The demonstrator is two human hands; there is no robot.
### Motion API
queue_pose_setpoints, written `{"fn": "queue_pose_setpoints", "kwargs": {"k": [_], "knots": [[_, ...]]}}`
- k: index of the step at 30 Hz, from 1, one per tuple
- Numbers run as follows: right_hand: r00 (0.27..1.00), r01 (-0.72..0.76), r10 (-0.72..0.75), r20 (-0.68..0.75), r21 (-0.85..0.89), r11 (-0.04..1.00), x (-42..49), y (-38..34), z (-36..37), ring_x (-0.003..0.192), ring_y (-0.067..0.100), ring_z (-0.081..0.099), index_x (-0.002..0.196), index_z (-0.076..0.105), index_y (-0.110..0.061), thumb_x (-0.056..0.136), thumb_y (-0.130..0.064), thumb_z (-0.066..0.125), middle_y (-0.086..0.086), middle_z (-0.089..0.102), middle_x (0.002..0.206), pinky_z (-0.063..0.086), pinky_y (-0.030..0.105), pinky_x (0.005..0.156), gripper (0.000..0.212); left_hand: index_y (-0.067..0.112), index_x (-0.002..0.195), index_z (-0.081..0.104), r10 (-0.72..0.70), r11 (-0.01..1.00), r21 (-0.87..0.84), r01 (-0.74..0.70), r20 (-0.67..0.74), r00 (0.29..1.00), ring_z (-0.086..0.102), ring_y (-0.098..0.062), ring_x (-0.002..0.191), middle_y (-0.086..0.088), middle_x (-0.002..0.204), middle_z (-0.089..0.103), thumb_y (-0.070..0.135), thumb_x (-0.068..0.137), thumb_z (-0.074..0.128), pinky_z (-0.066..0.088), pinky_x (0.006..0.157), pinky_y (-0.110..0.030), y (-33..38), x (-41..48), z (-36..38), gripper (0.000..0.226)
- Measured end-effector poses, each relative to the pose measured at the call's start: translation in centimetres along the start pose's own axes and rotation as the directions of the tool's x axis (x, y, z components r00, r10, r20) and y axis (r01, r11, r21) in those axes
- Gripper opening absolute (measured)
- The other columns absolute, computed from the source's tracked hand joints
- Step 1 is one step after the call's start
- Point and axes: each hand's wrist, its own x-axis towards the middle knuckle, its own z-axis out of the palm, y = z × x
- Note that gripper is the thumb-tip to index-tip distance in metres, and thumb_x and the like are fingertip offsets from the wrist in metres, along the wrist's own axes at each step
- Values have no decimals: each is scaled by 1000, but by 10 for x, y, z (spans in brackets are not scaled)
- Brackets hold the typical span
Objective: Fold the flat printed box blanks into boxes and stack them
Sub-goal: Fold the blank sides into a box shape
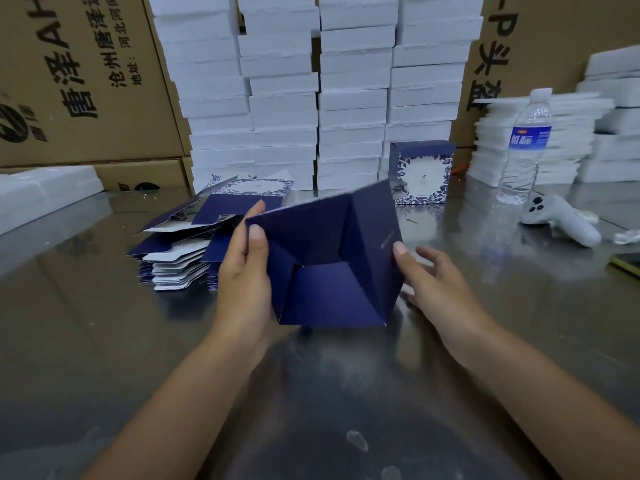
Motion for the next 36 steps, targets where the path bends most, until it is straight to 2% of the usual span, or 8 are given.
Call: {"fn": "queue_pose_setpoints", "kwargs": {"k": [3,8,17,22,28,31,33,36], "knots": [[999,-3,4,50,-13,1000,-2,-5,-1,107,9,60,118,59,-19,74,-64,54,-8,65,113,47,29,90,63,34,126,55,-165,956,-243,164,17,986,65,-7,106,11,118,67,34,102,37,56,80,-33,1,3,0,30],[999,-42,42,3,73,996,-3,-11,-4,104,9,61,112,64,-17,70,-66,59,-5,68,110,46,37,95,64,31,108,59,-361,837,-442,323,-2,933,61,-17,115,1,124,65,31,101,38,44,100,-48,-1,3,4,21],[993,114,-111,-32,445,888,-10,-27,-9,69,-3,67,82,66,-18,66,-35,69,-10,74,78,49,11,56,24,19,115,58,-413,844,-358,399,38,910,64,-18,103,-4,111,69,26,102,37,48,97,-40,-3,3,4,26],[936,352,-265,-233,587,729,-17,-40,-12,80,9,69,89,65,-13,72,-17,70,-1,75,87,54,21,73,18,14,129,48,-290,938,-209,277,-30,957,65,-19,94,-7,109,65,24,98,46,49,92,-36,1,3,9,33],[563,751,-746,-354,-157,641,-28,-36,-11,77,8,62,79,57,-20,78,-24,73,-8,67,79,46,17,72,16,47,116,45,128,976,172,-132,34,991,58,5,109,14,124,55,39,84,65,45,92,-25,12,-9,12,39],[280,749,-951,-130,-590,301,-27,-25,-4,73,24,50,69,57,-1,80,-23,71,12,59,72,41,25,83,28,66,121,35,284,887,304,-346,230,931,39,7,129,25,140,38,51,65,73,36,104,-24,16,-21,17,70],[102,756,-992,77,-654,27,-25,-19,0,71,25,46,66,57,-4,81,-18,71,12,58,65,37,32,92,26,72,124,28,352,812,359,-459,325,878,25,2,139,22,150,23,59,53,74,28,111,-27,17,-27,20,86],[-17,740,-973,228,-651,-165,-25,-14,8,68,22,46,76,45,-17,82,-13,67,6,55,61,37,31,93,23,67,132,20,410,715,428,-553,384,827,20,-9,143,6,155,9,75,46,73,28,114,-32,17,-30,21,101]]}}
